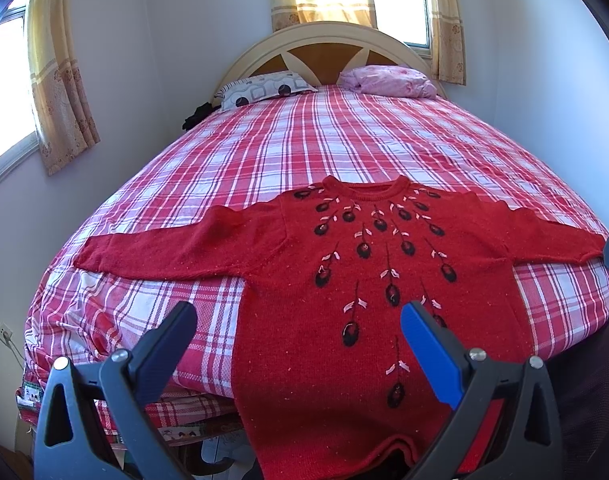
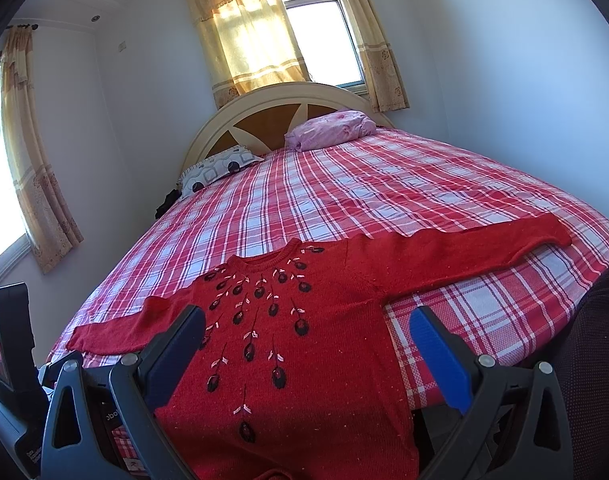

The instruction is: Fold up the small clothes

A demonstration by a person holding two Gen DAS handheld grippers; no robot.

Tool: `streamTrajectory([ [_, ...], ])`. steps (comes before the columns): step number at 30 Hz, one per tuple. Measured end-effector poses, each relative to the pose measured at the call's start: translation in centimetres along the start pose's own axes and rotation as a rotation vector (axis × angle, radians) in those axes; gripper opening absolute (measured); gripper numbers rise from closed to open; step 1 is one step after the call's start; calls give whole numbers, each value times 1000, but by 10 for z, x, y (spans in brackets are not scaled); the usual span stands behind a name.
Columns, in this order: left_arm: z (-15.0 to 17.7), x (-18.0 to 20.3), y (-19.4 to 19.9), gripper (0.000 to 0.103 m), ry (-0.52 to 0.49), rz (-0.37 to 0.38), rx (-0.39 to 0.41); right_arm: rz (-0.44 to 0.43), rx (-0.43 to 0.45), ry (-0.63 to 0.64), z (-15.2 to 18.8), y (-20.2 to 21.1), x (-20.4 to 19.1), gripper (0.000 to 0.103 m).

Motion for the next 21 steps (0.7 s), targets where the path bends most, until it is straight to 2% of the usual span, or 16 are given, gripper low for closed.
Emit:
streamTrajectory([
  [21, 6, 3, -4, 103, 7, 3, -11, 2, -11, -4, 2, -3, 2, 102],
])
Point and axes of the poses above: each gripper's, at about its wrist camera, not at the fingertips, and y roughly against the way its jaws point, x to its right, z to its underside, the point moved 9 cm from there along -y, roughly the way its jaws point, and after that the axes turned 10 degrees about y, right-handed, at the moved point
